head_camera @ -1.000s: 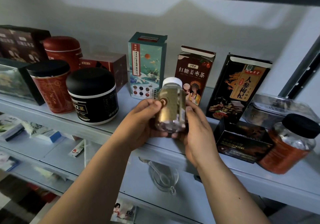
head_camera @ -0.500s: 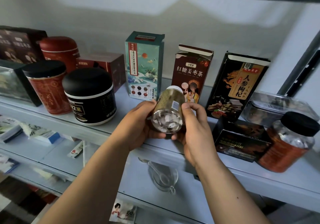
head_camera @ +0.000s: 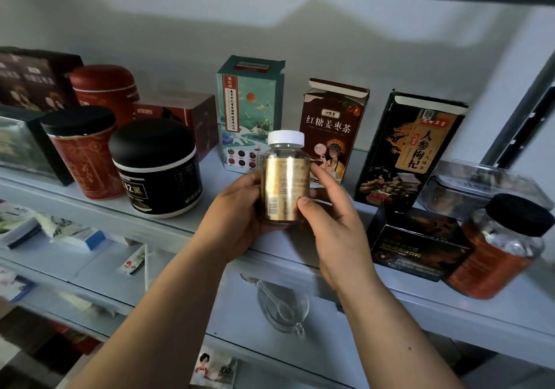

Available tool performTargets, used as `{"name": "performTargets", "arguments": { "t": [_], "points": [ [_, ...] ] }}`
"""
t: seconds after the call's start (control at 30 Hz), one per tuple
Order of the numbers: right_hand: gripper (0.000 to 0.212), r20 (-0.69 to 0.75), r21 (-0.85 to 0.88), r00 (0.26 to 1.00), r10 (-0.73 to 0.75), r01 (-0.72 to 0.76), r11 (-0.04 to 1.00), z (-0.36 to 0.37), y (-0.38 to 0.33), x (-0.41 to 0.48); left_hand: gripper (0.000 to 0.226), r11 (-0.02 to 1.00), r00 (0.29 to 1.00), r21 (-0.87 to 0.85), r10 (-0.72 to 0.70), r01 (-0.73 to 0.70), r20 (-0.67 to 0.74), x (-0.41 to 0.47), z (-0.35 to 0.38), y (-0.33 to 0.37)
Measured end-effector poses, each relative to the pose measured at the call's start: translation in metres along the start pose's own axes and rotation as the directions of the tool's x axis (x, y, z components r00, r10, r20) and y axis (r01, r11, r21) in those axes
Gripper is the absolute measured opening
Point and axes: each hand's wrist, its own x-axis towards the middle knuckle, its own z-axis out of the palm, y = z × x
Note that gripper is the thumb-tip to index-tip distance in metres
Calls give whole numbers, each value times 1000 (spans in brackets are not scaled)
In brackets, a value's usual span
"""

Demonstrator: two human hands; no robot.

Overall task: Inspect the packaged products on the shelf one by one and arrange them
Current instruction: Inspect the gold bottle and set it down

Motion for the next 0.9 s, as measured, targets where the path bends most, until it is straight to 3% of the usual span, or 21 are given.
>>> {"name": "performTargets", "arguments": {
  "t": [0.17, 0.33, 0.43, 0.53, 0.63, 0.7, 0.77, 0.9],
  "points": [
    [58, -4, -43, 1000, 31, -31, 999, 0, -2, -2, 46, 998, 1000, -63, 5, -4, 10, -1, 2, -2],
    [66, 2, -50, 999, 49, -49, 998, 1, -4, -1, 62, 991, 987, 72, 107, -116, 121, -1, -1, -8],
    [61, 12, -18, 999, 53, -53, 998, 0, -6, -2, 57, 964, 968, 168, 178, -207, 175, -2, 0, -7],
    [51, 2, 60, 998, 63, -63, 996, 0, -10, -5, 49, 893, 958, 352, 283, -280, 46, -9, 7, -8],
    [34, 25, 120, 996, 86, -88, 989, 1, -14, -7, 57, 827, 931, 491, 356, -273, -82, -23, 11, -6],
    [29, 68, 149, 992, 103, -112, 982, 1, -15, -7, 59, 691, 897, 671, 433, -269, -86, -33, 7, -1],
    [28, 91, 128, 994, 65, -77, 989, -4, -20, -10, 69, 407, 841, 884, 540, -230, -30, -43, -1, 5],
    [52, 155, -281, 984, -88, 129, 951, -18, -34, -16, 82, -106, 729, 960, 630, -260, 267, -60, -13, 9]
  ]
}}
